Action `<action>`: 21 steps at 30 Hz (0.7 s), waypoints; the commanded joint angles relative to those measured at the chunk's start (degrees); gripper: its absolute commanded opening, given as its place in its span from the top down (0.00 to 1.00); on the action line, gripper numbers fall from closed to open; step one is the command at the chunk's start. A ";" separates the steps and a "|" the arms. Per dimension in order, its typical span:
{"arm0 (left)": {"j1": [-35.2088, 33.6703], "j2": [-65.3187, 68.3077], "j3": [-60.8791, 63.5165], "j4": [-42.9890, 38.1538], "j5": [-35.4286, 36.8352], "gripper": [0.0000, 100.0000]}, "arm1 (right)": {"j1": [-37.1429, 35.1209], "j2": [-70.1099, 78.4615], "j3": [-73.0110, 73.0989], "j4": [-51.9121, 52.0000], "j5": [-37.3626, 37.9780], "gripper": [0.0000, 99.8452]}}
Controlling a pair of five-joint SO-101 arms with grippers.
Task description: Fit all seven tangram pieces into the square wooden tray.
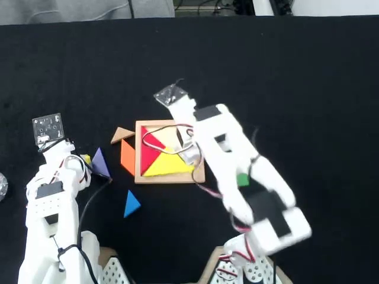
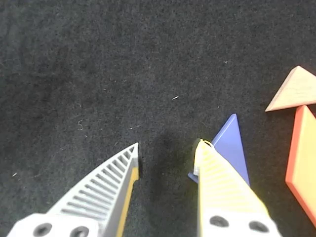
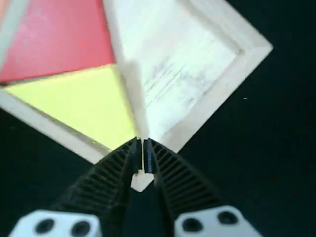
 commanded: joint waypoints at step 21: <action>0.66 -1.14 -0.13 -1.05 -0.26 0.81 | -1.85 10.51 -6.73 -11.69 -0.62 0.99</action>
